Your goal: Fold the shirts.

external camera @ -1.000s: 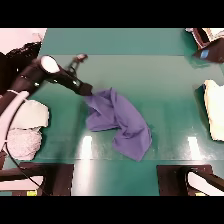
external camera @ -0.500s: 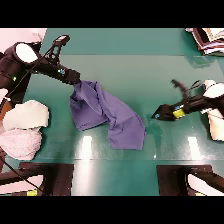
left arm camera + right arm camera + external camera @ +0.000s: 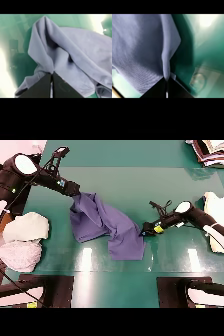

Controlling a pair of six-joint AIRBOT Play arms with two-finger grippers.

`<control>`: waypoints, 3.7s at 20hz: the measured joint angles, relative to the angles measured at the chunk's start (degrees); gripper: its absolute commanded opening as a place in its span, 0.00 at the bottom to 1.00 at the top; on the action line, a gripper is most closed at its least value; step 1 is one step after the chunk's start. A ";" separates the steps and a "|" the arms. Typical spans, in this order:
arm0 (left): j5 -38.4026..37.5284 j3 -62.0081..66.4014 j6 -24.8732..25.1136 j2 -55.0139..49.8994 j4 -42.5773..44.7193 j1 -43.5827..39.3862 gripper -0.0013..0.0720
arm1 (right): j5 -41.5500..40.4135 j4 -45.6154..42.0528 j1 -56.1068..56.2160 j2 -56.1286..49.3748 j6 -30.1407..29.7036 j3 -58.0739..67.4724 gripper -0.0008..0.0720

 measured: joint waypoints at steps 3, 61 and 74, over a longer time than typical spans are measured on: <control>-0.26 1.99 -0.26 2.40 0.98 1.16 0.05 | 0.90 -3.85 -1.53 2.16 0.48 6.19 0.03; 4.28 -24.87 2.91 2.36 -5.42 16.61 0.66 | 11.26 -9.75 -27.85 5.77 0.96 28.13 0.54; 15.58 -35.36 6.97 2.10 -17.00 11.89 0.05 | 11.93 -9.49 -37.42 19.19 0.04 7.56 0.54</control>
